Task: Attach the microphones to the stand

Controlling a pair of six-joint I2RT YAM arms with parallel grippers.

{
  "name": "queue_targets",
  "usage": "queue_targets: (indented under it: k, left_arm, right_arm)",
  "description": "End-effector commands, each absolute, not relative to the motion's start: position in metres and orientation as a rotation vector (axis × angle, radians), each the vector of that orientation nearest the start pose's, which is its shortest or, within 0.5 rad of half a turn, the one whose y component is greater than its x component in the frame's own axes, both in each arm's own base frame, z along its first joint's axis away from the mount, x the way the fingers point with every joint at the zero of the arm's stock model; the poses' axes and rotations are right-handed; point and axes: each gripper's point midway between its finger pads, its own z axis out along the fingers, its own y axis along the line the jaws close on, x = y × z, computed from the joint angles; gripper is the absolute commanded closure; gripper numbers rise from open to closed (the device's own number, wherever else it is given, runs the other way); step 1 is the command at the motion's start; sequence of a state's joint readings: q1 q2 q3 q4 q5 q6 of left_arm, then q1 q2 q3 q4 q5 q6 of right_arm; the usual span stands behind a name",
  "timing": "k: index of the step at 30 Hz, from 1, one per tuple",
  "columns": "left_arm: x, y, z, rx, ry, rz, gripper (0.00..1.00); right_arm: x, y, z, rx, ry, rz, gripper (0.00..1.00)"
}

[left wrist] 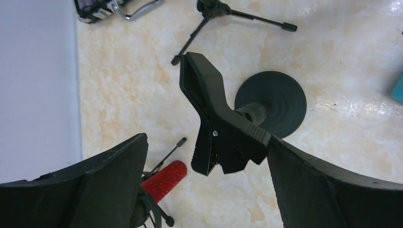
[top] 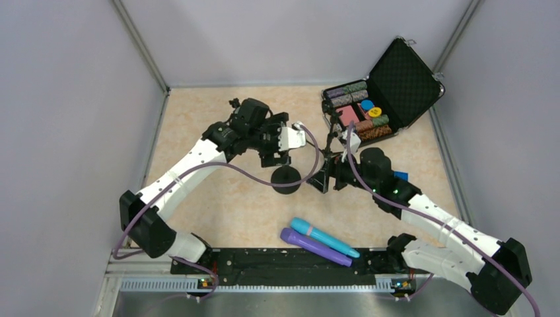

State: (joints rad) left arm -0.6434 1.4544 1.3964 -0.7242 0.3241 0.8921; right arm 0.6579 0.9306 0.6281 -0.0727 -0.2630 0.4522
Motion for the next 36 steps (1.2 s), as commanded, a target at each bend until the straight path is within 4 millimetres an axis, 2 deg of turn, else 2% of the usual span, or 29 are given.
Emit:
queue_targets:
  k: [1, 6, 9, 12, 16, 19, 22, 24, 26, 30, 34, 36]
  left_arm:
    - [0.306, -0.277, 0.302, 1.571, 1.301, -0.251, 0.01]
    - [0.292, -0.289, 0.366, 1.387, 1.088, -0.326, 0.01]
    - [0.285, -0.285, 0.407, 1.226, 0.986, -0.350, 0.01]
    - [0.283, -0.274, 0.444, 1.057, 0.940, -0.350, 0.01]
    - [0.286, -0.252, 0.472, 0.861, 0.977, -0.342, 0.01]
    - [0.296, -0.229, 0.477, 0.690, 1.068, -0.322, 0.01]
    - [0.312, -0.197, 0.468, 0.451, 1.194, -0.279, 0.01]
    - [0.322, -0.167, 0.451, 0.238, 1.298, -0.237, 0.01]
    - [0.326, -0.151, 0.429, 0.111, 1.387, -0.230, 0.01]
    - [0.322, -0.140, 0.375, 0.005, 1.557, -0.250, 0.01]
    - [0.308, -0.129, 0.315, -0.110, 1.695, -0.273, 0.01]
    - [0.299, -0.122, 0.292, -0.159, 1.744, -0.275, 0.01]
  right_arm:
    - [0.221, 0.247, 0.191, -0.396, 1.998, 0.968, 0.14]
    - [0.219, 0.247, 0.187, -0.401, 2.009, 0.969, 0.14]
    - [0.218, 0.246, 0.184, -0.401, 2.018, 0.967, 0.14]
    - [0.217, 0.246, 0.182, -0.403, 2.023, 0.967, 0.14]
    - [0.216, 0.245, 0.179, -0.403, 2.028, 0.969, 0.14]
    - [0.215, 0.245, 0.179, -0.402, 2.028, 0.973, 0.14]
    - [0.214, 0.245, 0.178, -0.406, 2.032, 0.975, 0.14]
    - [0.214, 0.245, 0.179, -0.406, 2.031, 0.977, 0.14]
    - [0.213, 0.245, 0.178, -0.407, 2.036, 0.977, 0.14]
    - [0.210, 0.244, 0.177, -0.410, 2.045, 0.978, 0.14]
    - [0.206, 0.242, 0.174, -0.419, 2.061, 0.981, 0.14]
    - [0.201, 0.241, 0.173, -0.435, 2.072, 0.985, 0.14]
